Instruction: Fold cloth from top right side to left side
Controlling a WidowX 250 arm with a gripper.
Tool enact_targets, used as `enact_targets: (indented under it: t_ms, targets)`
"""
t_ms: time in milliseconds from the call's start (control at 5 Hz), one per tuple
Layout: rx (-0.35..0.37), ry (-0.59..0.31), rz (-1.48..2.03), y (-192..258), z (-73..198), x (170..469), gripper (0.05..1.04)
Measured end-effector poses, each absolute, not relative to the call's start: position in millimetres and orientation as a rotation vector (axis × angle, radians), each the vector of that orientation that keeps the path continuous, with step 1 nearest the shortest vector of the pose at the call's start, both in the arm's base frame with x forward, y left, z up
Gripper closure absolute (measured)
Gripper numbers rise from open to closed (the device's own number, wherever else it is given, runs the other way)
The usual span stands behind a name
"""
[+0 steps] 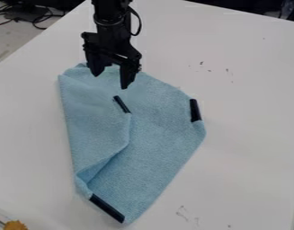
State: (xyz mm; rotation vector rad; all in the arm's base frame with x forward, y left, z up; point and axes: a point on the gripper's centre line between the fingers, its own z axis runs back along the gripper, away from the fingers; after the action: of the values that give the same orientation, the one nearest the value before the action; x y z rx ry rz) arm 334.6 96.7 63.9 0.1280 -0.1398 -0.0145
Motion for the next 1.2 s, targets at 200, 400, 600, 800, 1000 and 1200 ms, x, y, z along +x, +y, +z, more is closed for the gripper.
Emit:
enact_targets:
  t_ms: [200,400,600,800,1000,1200]
  targets:
    - [0.118,-0.107,-0.010,93.0,52.7,332.5,0.083]
    - [0.120,-0.108,-0.062,44.2,51.7,341.1,0.083]
    - [0.109,-0.126,-0.113,-0.6,50.7,349.7,0.083]
    - [0.070,-0.144,-0.150,-44.1,42.9,365.4,0.083]
    - [0.022,-0.153,-0.171,-68.3,25.7,375.0,0.083]
    - [0.017,-0.150,-0.180,-69.8,23.4,380.1,0.083]
